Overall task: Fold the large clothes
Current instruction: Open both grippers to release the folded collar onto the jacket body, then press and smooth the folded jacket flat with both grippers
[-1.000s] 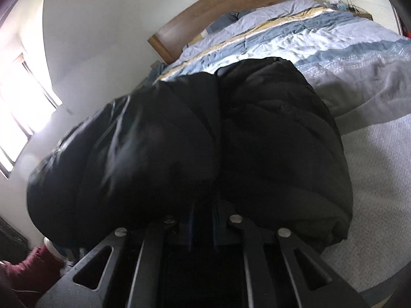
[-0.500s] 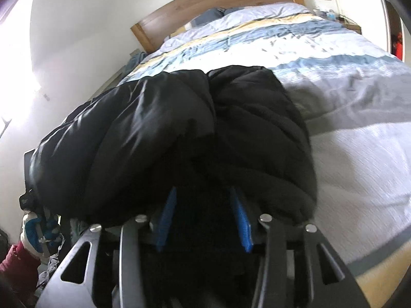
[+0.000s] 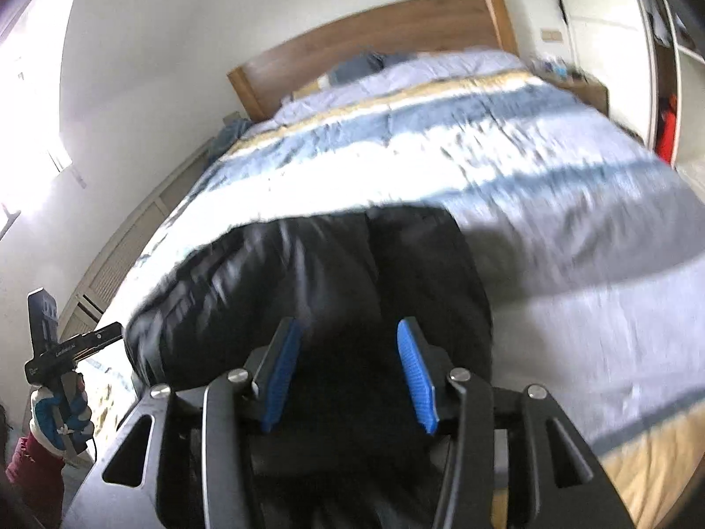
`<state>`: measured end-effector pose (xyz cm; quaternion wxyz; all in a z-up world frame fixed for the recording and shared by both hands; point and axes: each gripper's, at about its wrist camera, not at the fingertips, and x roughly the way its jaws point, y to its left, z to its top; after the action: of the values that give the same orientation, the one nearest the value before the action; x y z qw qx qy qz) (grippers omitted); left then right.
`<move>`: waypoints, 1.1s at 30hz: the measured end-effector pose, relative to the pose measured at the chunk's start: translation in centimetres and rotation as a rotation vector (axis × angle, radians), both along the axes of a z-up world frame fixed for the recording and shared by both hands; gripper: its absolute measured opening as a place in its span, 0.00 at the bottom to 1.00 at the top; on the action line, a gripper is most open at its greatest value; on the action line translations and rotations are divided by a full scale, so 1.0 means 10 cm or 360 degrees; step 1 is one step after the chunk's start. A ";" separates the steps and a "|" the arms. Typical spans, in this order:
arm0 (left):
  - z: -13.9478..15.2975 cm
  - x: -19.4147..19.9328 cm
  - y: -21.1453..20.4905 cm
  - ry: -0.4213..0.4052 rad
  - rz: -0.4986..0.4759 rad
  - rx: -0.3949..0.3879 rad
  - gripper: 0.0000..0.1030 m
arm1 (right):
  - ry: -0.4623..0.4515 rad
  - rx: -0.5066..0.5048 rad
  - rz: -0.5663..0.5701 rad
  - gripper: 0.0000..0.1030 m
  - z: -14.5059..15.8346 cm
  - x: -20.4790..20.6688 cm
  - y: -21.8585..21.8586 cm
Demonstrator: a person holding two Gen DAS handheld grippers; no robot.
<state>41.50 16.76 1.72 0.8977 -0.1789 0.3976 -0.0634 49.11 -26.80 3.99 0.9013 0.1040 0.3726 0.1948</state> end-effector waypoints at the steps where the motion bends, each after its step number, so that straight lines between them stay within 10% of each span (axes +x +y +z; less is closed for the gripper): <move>1: 0.04 0.12 -0.04 -0.0005 -0.0005 0.0007 0.61 | -0.0013 -0.0013 0.0015 0.44 0.04 0.09 0.06; 17: -0.07 1.49 -0.87 0.0145 -0.0212 0.0158 0.60 | 0.0070 -0.0088 0.0201 0.45 -0.33 1.25 1.05; 33: -0.78 0.56 -0.99 0.0127 -0.0284 0.0340 0.61 | 0.0094 -0.0244 0.0308 0.47 -1.03 0.29 0.88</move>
<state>47.13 6.86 -6.11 0.8859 -0.0486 0.4519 -0.0930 51.96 -17.99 -6.33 0.8722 0.0041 0.4212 0.2487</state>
